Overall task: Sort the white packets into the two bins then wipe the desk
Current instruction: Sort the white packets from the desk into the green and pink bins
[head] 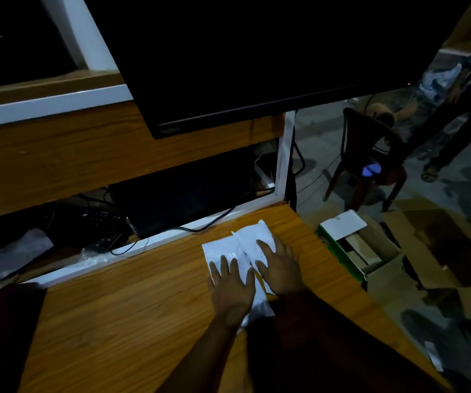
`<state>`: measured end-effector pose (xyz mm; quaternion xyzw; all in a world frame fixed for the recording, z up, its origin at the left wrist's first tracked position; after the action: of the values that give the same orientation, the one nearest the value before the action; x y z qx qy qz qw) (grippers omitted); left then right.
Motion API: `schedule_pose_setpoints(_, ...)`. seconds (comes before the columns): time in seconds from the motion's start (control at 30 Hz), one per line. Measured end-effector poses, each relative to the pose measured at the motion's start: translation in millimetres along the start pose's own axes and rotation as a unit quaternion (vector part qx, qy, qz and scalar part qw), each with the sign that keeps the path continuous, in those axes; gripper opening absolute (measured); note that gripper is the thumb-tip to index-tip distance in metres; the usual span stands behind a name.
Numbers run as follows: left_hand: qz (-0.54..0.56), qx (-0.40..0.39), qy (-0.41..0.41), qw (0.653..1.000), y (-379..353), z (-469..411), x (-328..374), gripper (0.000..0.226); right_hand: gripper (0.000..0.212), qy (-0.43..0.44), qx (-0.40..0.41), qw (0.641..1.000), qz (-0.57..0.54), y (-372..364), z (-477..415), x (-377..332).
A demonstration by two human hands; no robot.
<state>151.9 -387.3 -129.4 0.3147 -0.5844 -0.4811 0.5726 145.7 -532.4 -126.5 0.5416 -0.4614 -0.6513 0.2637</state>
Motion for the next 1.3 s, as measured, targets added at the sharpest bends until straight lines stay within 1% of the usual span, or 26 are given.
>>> schedule_pose_setpoints(0.07, -0.007, -0.013, -0.015, 1.000, 1, 0, -9, 0.076, 0.056, -0.028, 0.013, 0.999, 0.009, -1, 5, 0)
schedule_pose_setpoints(0.17, -0.025, -0.052, -0.015, 0.998, 5, 0, -15, 0.090, 0.057, -0.061, 0.019, 0.998, 0.006, -2, 14, -2)
schedule_pose_setpoints(0.27, -0.030, -0.059, -0.021, 0.998, 14, 0, -11, 0.098, 0.058, -0.077, 0.016, 0.997, 0.010, -2, 21, -6)
schedule_pose_setpoints(0.33, -0.023, -0.065, -0.022, 0.997, 18, 2, -12, 0.094, 0.059, -0.090, 0.005, 0.996, 0.006, 1, 27, -7)
schedule_pose_setpoints(0.47, -0.017, -0.067, -0.026, 0.997, 28, 15, -29, 0.071, 0.059, -0.112, 0.002, 0.994, -0.006, 10, 45, -12)
schedule_pose_setpoints(0.57, -0.017, -0.053, -0.042, 0.998, 40, 29, -45, 0.067, 0.058, -0.135, 0.021, 0.990, -0.047, 15, 67, -23)
schedule_pose_setpoints(0.63, -0.020, -0.053, -0.055, 0.997, 43, 41, -56, 0.073, 0.058, -0.150, 0.041, 0.985, -0.071, 15, 85, -32)
schedule_pose_setpoints(0.77, -0.046, -0.065, -0.074, 0.994, 41, 68, -76, 0.100, 0.057, -0.158, 0.104, 0.977, -0.093, 10, 121, -56)
schedule_pose_setpoints(0.83, -0.055, -0.059, -0.090, 0.993, 46, 77, -83, 0.104, 0.057, -0.160, 0.132, 0.974, -0.092, 10, 139, -69)
schedule_pose_setpoints(0.9, -0.044, -0.056, -0.104, 0.992, 54, 86, -90, 0.101, 0.057, -0.152, 0.148, 0.973, -0.091, 10, 158, -83)
schedule_pose_setpoints(0.97, -0.024, -0.038, -0.127, 0.991, 65, 101, -101, 0.098, 0.057, -0.139, 0.169, 0.971, -0.097, 12, 178, -97)
schedule_pose_setpoints(1.07, -0.001, 0.021, -0.150, 0.988, 92, 127, -119, 0.097, 0.057, -0.119, 0.207, 0.960, -0.144, 21, 205, -123)
schedule_pose_setpoints(1.2, 0.031, 0.104, -0.168, 0.980, 142, 175, -139, 0.095, 0.055, -0.082, 0.278, 0.921, -0.259, 27, 248, -163)
schedule_pose_setpoints(1.3, 0.039, 0.153, -0.151, 0.976, 175, 219, -166, 0.093, 0.055, -0.059, 0.292, 0.908, -0.295, 26, 288, -201)
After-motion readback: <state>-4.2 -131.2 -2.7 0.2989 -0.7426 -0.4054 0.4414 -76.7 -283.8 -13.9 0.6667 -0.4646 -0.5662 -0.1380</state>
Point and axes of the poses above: each hand's wrist, its own z-axis away from the middle knuckle, its own y-axis out of the back of the hand, x = y × z, the point moved 3 cm from there along -z, towards the middle knuckle, and after that the axes turned 9 degrees about -z, right-handed, at the moved point
